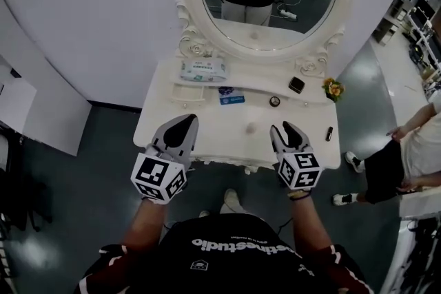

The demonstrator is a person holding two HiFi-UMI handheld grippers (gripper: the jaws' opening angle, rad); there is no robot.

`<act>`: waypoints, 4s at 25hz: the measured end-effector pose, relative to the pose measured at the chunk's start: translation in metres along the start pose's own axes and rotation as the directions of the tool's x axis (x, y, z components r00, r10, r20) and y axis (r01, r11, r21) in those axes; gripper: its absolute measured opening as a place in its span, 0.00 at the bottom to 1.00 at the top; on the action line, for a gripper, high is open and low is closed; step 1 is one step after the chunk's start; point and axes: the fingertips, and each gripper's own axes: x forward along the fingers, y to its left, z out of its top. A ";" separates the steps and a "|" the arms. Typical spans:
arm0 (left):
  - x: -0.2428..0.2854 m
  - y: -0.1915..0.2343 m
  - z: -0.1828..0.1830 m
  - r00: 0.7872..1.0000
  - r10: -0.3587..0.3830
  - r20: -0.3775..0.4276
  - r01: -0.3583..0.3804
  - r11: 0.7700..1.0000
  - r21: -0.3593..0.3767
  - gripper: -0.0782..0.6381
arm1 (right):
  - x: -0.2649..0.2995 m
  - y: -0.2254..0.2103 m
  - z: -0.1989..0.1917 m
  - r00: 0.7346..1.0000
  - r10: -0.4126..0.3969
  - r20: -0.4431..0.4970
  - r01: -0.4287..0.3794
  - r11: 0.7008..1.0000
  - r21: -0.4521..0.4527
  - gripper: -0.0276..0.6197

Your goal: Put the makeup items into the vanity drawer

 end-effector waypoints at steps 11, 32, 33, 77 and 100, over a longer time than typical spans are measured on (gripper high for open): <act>0.013 0.003 -0.018 0.998 0.055 -0.037 -0.055 0.998 -0.003 0.12 | 0.057 -0.006 -0.069 0.982 0.081 -0.169 -0.086 0.996 -0.021 0.27; 0.037 0.009 -0.044 0.984 0.146 -0.106 -0.147 0.989 -0.003 0.12 | 0.136 -0.016 -0.175 0.901 0.155 -0.406 -0.203 0.976 -0.077 0.30; 0.038 0.010 -0.045 0.983 0.151 -0.109 -0.152 0.988 -0.003 0.12 | 0.139 -0.016 -0.178 0.897 0.158 -0.412 -0.209 0.975 -0.079 0.30; 0.025 0.023 -0.034 0.988 0.129 -0.082 -0.129 0.992 -0.004 0.12 | 0.121 -0.027 -0.172 0.906 0.054 -0.419 -0.105 0.989 -0.099 0.26; -0.040 0.022 -0.015 0.993 0.110 -0.030 -0.110 0.994 0.015 0.12 | 0.012 0.029 -0.072 0.980 -0.012 -0.199 -0.005 0.997 -0.081 0.25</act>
